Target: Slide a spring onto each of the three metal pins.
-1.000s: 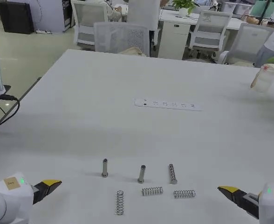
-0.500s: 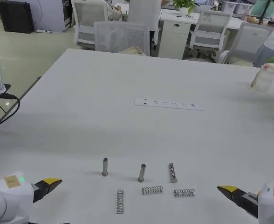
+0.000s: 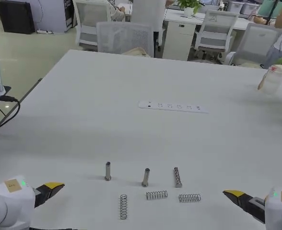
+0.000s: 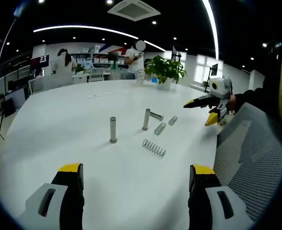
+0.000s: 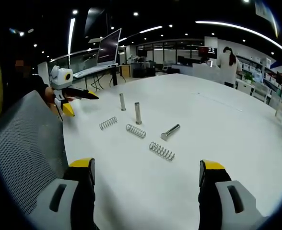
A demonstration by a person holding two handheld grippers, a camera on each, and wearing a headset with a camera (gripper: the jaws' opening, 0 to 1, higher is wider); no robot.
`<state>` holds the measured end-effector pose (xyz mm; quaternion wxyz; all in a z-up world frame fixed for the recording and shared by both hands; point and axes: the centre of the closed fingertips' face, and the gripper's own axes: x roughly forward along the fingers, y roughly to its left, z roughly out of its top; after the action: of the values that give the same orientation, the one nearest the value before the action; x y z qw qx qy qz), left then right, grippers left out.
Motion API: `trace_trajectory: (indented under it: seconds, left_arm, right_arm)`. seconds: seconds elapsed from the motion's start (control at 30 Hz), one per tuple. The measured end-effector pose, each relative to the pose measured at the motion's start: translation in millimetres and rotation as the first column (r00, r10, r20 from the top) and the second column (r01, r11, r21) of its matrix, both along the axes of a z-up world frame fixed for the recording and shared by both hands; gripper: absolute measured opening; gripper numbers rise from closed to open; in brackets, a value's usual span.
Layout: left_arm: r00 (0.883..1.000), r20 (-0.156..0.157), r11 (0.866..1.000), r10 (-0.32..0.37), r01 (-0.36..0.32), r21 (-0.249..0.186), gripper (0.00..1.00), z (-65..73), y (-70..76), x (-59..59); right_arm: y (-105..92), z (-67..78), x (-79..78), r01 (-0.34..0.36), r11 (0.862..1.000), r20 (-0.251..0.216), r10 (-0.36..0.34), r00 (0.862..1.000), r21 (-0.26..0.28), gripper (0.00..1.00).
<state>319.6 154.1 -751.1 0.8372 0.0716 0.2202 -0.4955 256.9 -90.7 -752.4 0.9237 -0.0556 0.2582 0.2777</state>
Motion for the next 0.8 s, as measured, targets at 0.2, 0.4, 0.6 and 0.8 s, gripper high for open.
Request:
trace_trajectory:
  seconds: [0.2, 0.4, 0.6, 0.8]
  left_arm:
    - [1.000, 0.001, 1.000, -0.001, 0.001, 0.000, 0.88, 0.6, -0.3, -0.2]
    - [1.000, 0.006, 1.000, -0.001, 0.001, -0.001, 0.88, 2.2, -1.0, 0.5]
    - [1.000, 0.009, 1.000, -0.002, 0.002, -0.002, 0.88, 2.8, -1.5, 0.9]
    - [1.000, 0.009, 1.000, -0.004, 0.004, -0.002, 0.88, 3.3, -1.8, 0.8]
  right_arm:
    - [0.3, -0.5, -0.6, 0.000, 1.000, -0.001, 0.000, 1.000, 0.001, 0.89]
    - [-0.1, -0.7, -0.6, 0.001, 1.000, -0.001, -0.001, 1.000, 0.000, 0.89]
    - [-0.8, -0.3, 0.3, 0.000, 1.000, -0.001, 0.000, 1.000, -0.002, 0.88]
    - [-1.6, 0.2, 0.9, 0.001, 1.000, -0.003, -0.001, 1.000, -0.005, 0.88]
